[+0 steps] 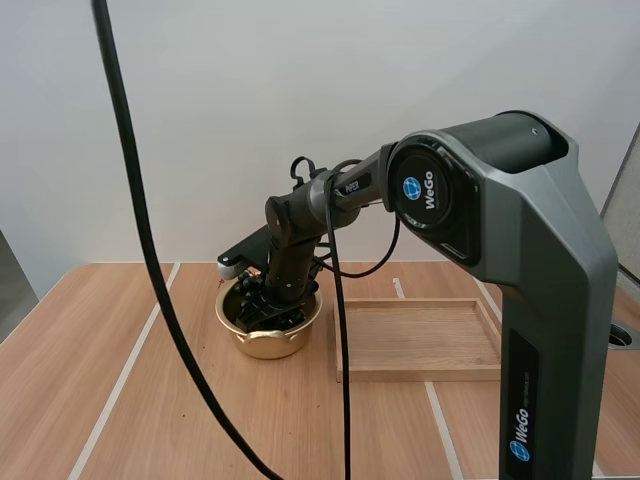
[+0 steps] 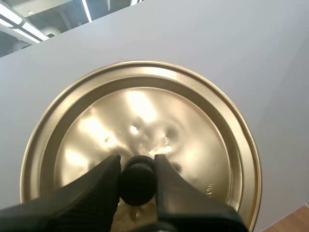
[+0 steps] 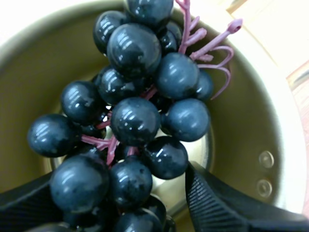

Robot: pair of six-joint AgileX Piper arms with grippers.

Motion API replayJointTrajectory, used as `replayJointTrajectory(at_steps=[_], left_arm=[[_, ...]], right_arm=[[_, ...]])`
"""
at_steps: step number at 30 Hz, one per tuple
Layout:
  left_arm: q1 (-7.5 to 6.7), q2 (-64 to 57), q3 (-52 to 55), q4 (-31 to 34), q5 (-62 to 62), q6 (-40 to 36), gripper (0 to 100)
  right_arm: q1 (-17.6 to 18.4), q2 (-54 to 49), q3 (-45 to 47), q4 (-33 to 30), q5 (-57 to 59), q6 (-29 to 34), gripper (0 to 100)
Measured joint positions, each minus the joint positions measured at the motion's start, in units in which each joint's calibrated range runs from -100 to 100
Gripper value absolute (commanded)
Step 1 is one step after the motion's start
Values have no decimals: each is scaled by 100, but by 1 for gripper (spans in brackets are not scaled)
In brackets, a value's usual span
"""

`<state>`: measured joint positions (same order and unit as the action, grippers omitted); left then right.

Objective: Open the pot, put the grape inside, and close it

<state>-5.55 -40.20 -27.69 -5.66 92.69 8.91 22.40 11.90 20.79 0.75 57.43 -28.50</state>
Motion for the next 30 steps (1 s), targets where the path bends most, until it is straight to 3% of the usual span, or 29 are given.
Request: replayJointTrajectory(at_steps=[9,23,30], left_arm=[[0,0,0,0,0,0,0],[0,0,0,0,15,-55,0],[0,0,0,0,35,-68,0]], right_arm=[[35,-218,-104,12,502,0,100],[126,-1452,-861,-177,1234,0,100],[-46,-2126,-861,-1298,1548,540,100]])
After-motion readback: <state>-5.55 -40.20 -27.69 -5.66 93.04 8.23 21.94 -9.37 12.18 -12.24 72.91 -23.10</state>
